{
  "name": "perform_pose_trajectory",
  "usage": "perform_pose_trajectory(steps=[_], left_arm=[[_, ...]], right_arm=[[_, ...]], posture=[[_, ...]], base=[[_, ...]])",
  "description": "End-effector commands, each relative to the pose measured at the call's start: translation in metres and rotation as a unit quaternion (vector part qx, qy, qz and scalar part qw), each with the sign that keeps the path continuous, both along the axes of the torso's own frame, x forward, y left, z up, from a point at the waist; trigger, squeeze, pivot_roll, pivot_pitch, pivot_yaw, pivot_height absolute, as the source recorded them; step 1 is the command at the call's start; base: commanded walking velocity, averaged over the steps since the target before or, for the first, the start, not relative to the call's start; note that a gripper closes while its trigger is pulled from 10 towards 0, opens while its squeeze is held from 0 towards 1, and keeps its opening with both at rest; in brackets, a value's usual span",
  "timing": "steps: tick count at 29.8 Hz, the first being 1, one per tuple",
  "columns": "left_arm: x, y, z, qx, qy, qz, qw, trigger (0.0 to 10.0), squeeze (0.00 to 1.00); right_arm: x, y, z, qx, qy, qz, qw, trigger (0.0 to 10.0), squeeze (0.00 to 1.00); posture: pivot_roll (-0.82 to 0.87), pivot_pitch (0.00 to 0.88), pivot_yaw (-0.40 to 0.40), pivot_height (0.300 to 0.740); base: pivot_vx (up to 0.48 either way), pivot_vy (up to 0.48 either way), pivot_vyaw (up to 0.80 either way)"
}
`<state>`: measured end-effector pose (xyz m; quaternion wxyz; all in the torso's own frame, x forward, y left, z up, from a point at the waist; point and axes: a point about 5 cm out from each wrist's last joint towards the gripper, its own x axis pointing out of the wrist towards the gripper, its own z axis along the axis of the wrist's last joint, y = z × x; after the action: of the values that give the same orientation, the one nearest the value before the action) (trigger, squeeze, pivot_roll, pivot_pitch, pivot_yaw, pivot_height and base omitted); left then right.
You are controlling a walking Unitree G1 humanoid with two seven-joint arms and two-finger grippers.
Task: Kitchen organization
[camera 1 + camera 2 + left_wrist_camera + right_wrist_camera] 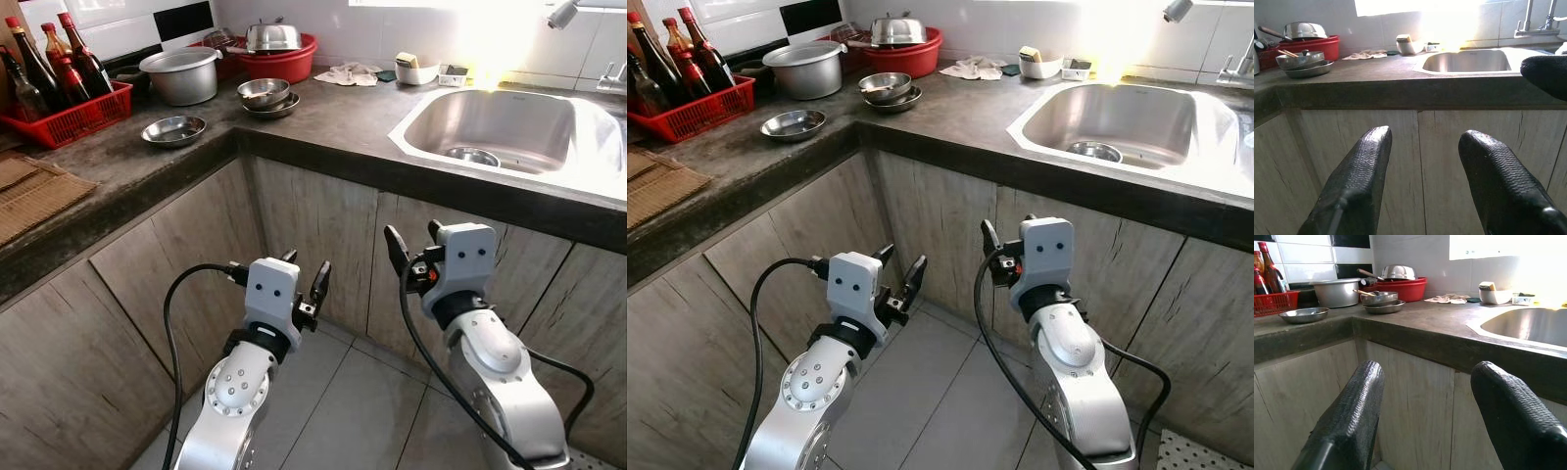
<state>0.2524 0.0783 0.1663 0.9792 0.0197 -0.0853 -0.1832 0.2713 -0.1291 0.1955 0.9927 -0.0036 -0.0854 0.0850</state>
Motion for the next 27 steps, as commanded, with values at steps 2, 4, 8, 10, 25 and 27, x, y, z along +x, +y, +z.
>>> perform_pose_trajectory(steps=[2,4,8,10,25,27], left_arm=[[0.0026,0.0029,-0.0018,-0.006,0.015,0.013,1.000,10.0,0.00],[0.0031,0.0033,-0.0025,-0.005,0.017,0.015,1.000,10.0,0.00],[0.0023,0.0042,-0.0025,-0.001,0.013,0.017,1.000,10.0,0.00],[0.0023,0.0043,-0.0024,-0.001,0.013,0.018,1.000,10.0,0.00],[-0.0010,0.0059,-0.0033,0.012,0.003,0.014,1.000,10.0,0.00],[-0.0011,0.0059,-0.0043,0.013,0.005,0.014,1.000,10.0,0.00]], right_arm=[[0.0008,0.0021,0.0005,0.003,0.003,0.000,1.000,10.0,0.00],[0.0009,0.0015,0.0003,0.002,0.003,-0.002,1.000,10.0,0.00],[0.0008,0.0007,-0.0007,0.002,0.004,-0.003,1.000,10.0,0.00],[0.0008,0.0005,-0.0009,0.002,0.005,-0.003,1.000,10.0,0.00],[0.0011,0.0001,-0.0038,-0.003,0.010,-0.003,1.000,10.0,0.00],[0.0009,0.0001,-0.0042,-0.003,0.011,-0.003,1.000,10.0,0.00]], posture=[[0.08,0.030,0.023,0.740],[0.08,0.031,0.021,0.740],[0.08,0.030,0.022,0.740],[0.08,0.029,0.020,0.740],[0.08,0.019,0.020,0.740],[0.07,0.017,0.021,0.740]], base=[[0.000,0.000,0.00],[0.000,0.000,0.00],[0.000,0.000,0.00],[0.000,0.000,0.00],[0.000,0.000,0.00],[0.000,0.000,0.00]])
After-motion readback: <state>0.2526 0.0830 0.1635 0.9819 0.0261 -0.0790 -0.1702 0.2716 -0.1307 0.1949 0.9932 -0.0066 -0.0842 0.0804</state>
